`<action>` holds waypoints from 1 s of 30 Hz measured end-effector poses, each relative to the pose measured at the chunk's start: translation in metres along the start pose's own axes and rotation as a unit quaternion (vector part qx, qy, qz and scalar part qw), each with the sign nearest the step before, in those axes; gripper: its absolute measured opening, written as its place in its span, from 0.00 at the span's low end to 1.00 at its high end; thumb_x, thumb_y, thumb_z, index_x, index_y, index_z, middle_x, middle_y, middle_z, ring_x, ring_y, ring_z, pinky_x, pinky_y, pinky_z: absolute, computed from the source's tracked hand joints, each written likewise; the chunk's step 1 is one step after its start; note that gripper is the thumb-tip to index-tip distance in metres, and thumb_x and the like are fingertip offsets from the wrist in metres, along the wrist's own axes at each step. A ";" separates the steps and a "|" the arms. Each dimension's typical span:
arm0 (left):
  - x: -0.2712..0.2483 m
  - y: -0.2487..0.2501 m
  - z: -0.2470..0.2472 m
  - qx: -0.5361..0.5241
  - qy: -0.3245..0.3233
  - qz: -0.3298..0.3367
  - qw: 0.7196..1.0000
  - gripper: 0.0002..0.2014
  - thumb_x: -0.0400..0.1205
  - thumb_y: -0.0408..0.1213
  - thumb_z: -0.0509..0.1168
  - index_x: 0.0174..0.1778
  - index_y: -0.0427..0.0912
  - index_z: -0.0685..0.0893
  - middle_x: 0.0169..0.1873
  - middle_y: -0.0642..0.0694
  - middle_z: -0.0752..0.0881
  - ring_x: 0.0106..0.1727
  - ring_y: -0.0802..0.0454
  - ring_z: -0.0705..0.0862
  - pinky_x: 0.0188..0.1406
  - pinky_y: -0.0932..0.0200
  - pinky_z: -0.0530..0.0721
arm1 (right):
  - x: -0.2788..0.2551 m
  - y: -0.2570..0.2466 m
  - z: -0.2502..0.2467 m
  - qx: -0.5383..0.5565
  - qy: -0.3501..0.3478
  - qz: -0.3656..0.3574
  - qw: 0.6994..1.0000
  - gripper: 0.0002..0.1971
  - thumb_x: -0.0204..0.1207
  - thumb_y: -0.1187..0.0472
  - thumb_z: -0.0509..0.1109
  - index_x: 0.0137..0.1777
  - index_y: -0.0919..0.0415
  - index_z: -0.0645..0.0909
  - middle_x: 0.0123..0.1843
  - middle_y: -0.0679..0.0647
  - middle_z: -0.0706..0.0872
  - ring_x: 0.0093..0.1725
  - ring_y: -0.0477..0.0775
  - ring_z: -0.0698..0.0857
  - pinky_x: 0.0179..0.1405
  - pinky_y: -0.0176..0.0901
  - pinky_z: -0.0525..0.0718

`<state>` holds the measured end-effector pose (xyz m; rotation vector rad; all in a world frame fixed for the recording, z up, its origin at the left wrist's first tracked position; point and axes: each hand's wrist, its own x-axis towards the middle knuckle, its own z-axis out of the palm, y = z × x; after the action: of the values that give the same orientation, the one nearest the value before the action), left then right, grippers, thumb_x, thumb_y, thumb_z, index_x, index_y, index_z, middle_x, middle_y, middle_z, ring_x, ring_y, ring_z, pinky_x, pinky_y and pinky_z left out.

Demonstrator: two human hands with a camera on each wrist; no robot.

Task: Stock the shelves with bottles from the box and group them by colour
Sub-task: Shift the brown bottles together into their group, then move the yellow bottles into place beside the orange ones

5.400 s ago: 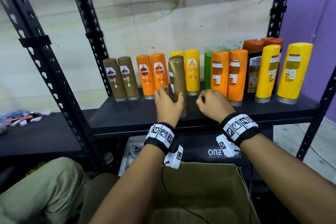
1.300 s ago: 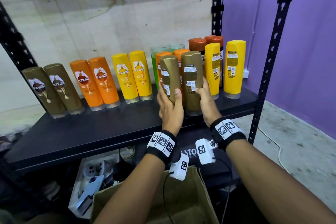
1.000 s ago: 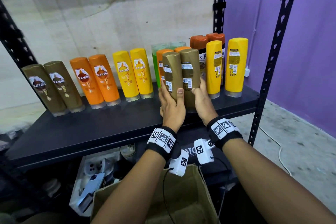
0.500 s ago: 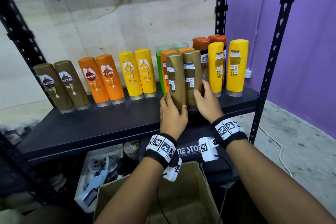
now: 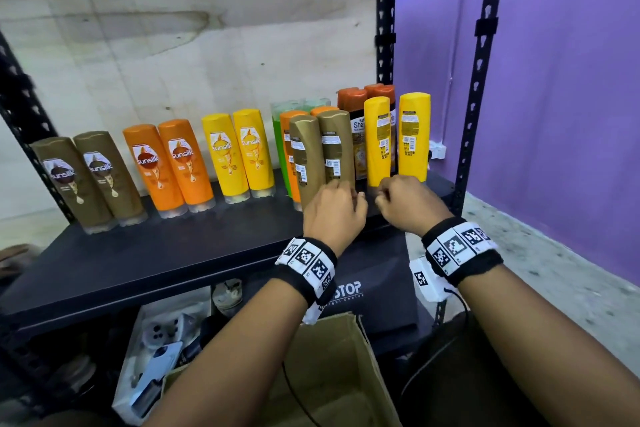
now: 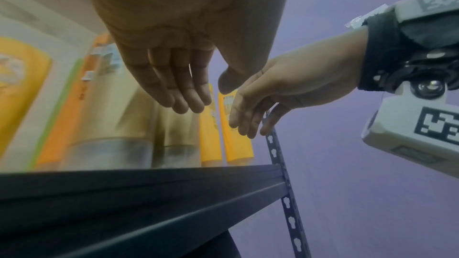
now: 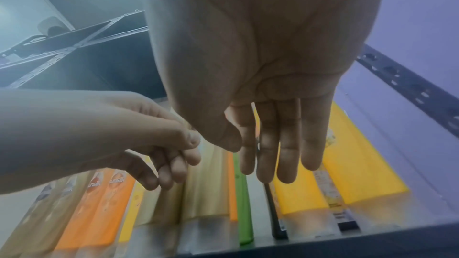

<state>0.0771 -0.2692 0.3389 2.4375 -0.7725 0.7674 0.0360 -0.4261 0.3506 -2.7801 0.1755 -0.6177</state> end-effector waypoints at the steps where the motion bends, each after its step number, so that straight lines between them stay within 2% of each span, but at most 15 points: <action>1: 0.004 0.006 0.000 -0.006 -0.010 0.005 1.000 0.14 0.86 0.49 0.60 0.48 0.43 0.84 0.47 0.45 0.86 0.49 0.44 0.85 0.39 0.51 0.82 | -0.001 0.004 -0.004 0.003 0.000 0.006 1.000 0.12 0.83 0.53 0.63 0.52 0.57 0.87 0.51 0.56 0.87 0.49 0.61 0.86 0.47 0.55 0.88; 6: 0.035 0.032 0.000 -0.044 -0.026 0.033 0.998 0.14 0.86 0.47 0.61 0.46 0.39 0.84 0.47 0.40 0.84 0.48 0.39 0.84 0.43 0.47 0.84 | 0.001 0.023 -0.025 -0.009 0.040 0.034 0.999 0.13 0.81 0.56 0.64 0.39 0.61 0.84 0.38 0.60 0.85 0.38 0.64 0.84 0.37 0.51 0.84; 8: 0.050 0.042 0.001 -0.052 -0.029 0.034 0.998 0.15 0.86 0.46 0.61 0.47 0.38 0.85 0.48 0.39 0.84 0.49 0.38 0.84 0.45 0.45 0.84 | 0.006 0.030 -0.032 -0.010 0.050 0.053 0.997 0.13 0.81 0.57 0.64 0.39 0.62 0.84 0.37 0.61 0.84 0.37 0.65 0.83 0.37 0.50 0.83; 12: 0.077 0.056 0.006 -0.056 -0.021 0.022 0.998 0.17 0.86 0.46 0.61 0.60 0.36 0.83 0.58 0.35 0.82 0.58 0.36 0.83 0.55 0.44 0.83 | 0.019 0.044 -0.043 -0.013 0.071 0.070 0.995 0.13 0.82 0.57 0.63 0.47 0.64 0.86 0.46 0.64 0.86 0.42 0.66 0.84 0.43 0.53 0.87; 14: 0.089 0.060 0.009 -0.055 -0.021 0.001 0.998 0.21 0.86 0.47 0.61 0.69 0.35 0.78 0.65 0.35 0.79 0.65 0.36 0.80 0.63 0.42 0.80 | 0.029 0.050 -0.046 -0.003 0.096 0.073 0.993 0.14 0.83 0.56 0.63 0.57 0.65 0.85 0.55 0.63 0.85 0.52 0.65 0.85 0.52 0.56 0.86; 17: 0.105 0.063 0.015 -0.054 -0.019 -0.023 0.998 0.26 0.85 0.45 0.61 0.76 0.33 0.71 0.69 0.33 0.76 0.71 0.36 0.76 0.69 0.44 0.76 | 0.045 0.058 -0.049 0.022 0.125 0.084 0.988 0.21 0.84 0.56 0.63 0.73 0.65 0.76 0.69 0.64 0.78 0.65 0.66 0.81 0.63 0.58 0.82; 20: 0.116 0.066 0.022 -0.101 -0.031 -0.059 0.993 0.37 0.85 0.43 0.63 0.85 0.30 0.55 0.76 0.31 0.71 0.76 0.35 0.72 0.74 0.43 0.73 | 0.062 0.064 -0.052 0.043 0.136 0.088 0.986 0.23 0.84 0.55 0.64 0.75 0.65 0.72 0.70 0.65 0.76 0.65 0.69 0.81 0.63 0.61 0.82; 23: 0.126 0.067 0.033 -0.166 -0.036 -0.102 0.980 0.45 0.84 0.42 0.64 0.88 0.33 0.43 0.79 0.30 0.68 0.79 0.33 0.70 0.75 0.42 0.72 | 0.080 0.073 -0.050 0.083 0.122 0.086 0.985 0.24 0.83 0.53 0.66 0.75 0.63 0.70 0.69 0.65 0.78 0.66 0.67 0.81 0.65 0.61 0.82; 25: 0.133 0.067 0.041 -0.206 -0.027 -0.133 0.969 0.45 0.85 0.44 0.64 0.89 0.36 0.40 0.78 0.30 0.70 0.77 0.33 0.73 0.72 0.42 0.74 | 0.092 0.079 -0.045 0.119 0.117 0.087 0.982 0.27 0.83 0.51 0.68 0.78 0.61 0.68 0.69 0.64 0.80 0.67 0.66 0.81 0.62 0.55 0.81; 27: 0.137 0.067 0.049 -0.247 -0.011 -0.151 0.957 0.45 0.86 0.46 0.64 0.89 0.39 0.41 0.77 0.32 0.73 0.75 0.34 0.75 0.71 0.42 0.76 | 0.103 0.084 -0.040 0.148 0.119 0.091 0.978 0.31 0.83 0.49 0.69 0.81 0.60 0.64 0.68 0.64 0.82 0.65 0.66 0.83 0.55 0.49 0.79; 30: 0.142 0.065 0.060 -0.292 0.017 -0.157 0.943 0.43 0.85 0.44 0.66 0.89 0.41 0.46 0.76 0.34 0.74 0.75 0.35 0.75 0.72 0.43 0.76 | 0.116 0.090 -0.032 0.173 0.111 0.097 0.974 0.35 0.84 0.43 0.67 0.84 0.58 0.58 0.68 0.64 0.84 0.63 0.68 0.85 0.52 0.48 0.78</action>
<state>0.1554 -0.4032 0.4011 1.9314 -0.4871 0.3825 0.1222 -0.5403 0.3969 -2.3241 0.3466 -0.8206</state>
